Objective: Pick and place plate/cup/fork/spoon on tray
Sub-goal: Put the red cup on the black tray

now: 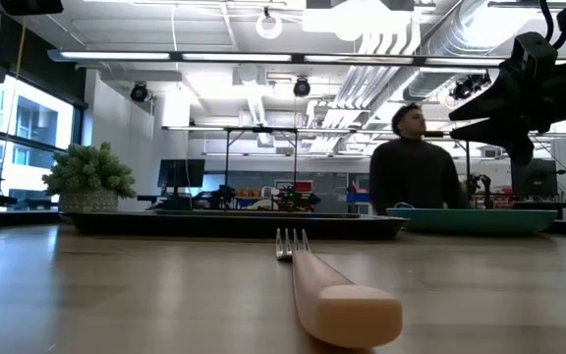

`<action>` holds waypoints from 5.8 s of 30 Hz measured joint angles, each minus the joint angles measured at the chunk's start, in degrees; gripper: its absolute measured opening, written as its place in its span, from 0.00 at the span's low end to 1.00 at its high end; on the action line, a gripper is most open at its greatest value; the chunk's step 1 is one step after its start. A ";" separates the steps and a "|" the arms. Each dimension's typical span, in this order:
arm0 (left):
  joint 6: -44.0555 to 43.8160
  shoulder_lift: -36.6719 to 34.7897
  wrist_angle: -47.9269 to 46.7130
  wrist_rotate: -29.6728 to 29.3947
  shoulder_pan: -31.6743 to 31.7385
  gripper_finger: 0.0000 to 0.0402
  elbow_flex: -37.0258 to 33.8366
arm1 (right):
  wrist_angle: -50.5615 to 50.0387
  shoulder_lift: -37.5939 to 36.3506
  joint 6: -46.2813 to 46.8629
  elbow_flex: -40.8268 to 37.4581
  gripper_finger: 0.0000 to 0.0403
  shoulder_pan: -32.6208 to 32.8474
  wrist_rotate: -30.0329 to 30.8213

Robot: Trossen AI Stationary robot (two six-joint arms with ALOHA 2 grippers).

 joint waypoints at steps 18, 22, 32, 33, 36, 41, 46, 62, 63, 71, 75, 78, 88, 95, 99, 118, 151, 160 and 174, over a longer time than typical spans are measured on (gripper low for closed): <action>-4.37 11.00 -1.52 -5.25 -6.98 0.32 0.00 | 0.03 0.00 0.00 -0.01 0.38 0.01 0.02; -4.84 12.32 -1.98 -4.12 -7.11 0.32 0.00 | 0.04 0.00 -0.01 0.00 0.38 0.00 0.02; -5.54 16.24 -3.96 -3.59 -9.32 0.31 0.00 | 0.05 0.00 -0.02 0.00 0.38 0.01 0.02; -5.79 16.71 -4.51 -3.76 -9.32 0.31 0.00 | 0.05 0.00 -0.02 0.00 0.38 -0.01 0.02; -5.86 18.15 -6.22 -3.85 -9.34 0.31 0.00 | 0.08 0.00 -0.02 0.00 0.38 0.01 0.02; -5.83 19.90 -6.31 -4.14 -9.34 0.31 0.00 | 0.09 0.00 -0.01 0.00 0.38 0.01 0.02; -5.83 20.93 -6.42 -5.27 -9.32 0.29 0.00 | 0.09 0.00 -0.02 -0.01 0.38 0.00 0.02; -6.09 21.89 -6.35 -5.47 -9.09 0.02 0.00 | 0.11 0.00 0.00 -0.01 0.38 -0.01 0.02; -6.64 21.89 -6.35 -5.47 -8.95 0.01 0.00 | 0.12 0.00 0.03 -0.01 0.38 -0.01 0.02; -5.80 21.63 -6.33 -6.11 -5.50 0.01 3.32 | 1.41 -0.02 0.15 0.00 0.38 -0.01 0.02; -3.47 21.63 -6.33 -8.40 -2.42 0.01 5.98 | 2.10 -0.02 0.15 -0.01 0.38 0.01 0.01; 0.06 21.61 -6.35 -9.10 0.79 0.01 7.75 | 2.48 -0.02 0.11 -0.02 0.38 0.00 0.02; 17.58 21.61 -6.51 -14.22 16.55 0.01 13.05 | 4.45 -0.02 0.13 -0.02 0.38 0.01 0.02; 28.37 21.61 -6.44 -15.90 30.69 0.01 15.74 | 4.95 -0.02 2.76 -0.01 0.38 0.01 0.03; 33.54 21.61 -6.30 -15.89 38.91 0.01 16.92 | 4.95 -0.02 2.97 -0.02 0.38 -0.01 0.06; 58.46 27.21 -6.01 -6.47 66.66 0.01 23.71 | 4.83 -0.01 3.02 0.00 0.38 -0.01 8.10; 66.77 45.67 -10.54 -1.34 76.87 0.01 30.25 | 4.84 0.00 7.65 0.00 0.38 -0.01 10.29; 64.60 47.82 -10.55 -2.69 78.60 0.01 30.21 | 4.84 0.00 7.52 0.00 0.38 -0.01 10.21; 62.23 49.32 -10.28 -6.41 80.44 0.01 30.21 | 4.84 -0.02 7.49 0.00 0.38 -0.01 10.08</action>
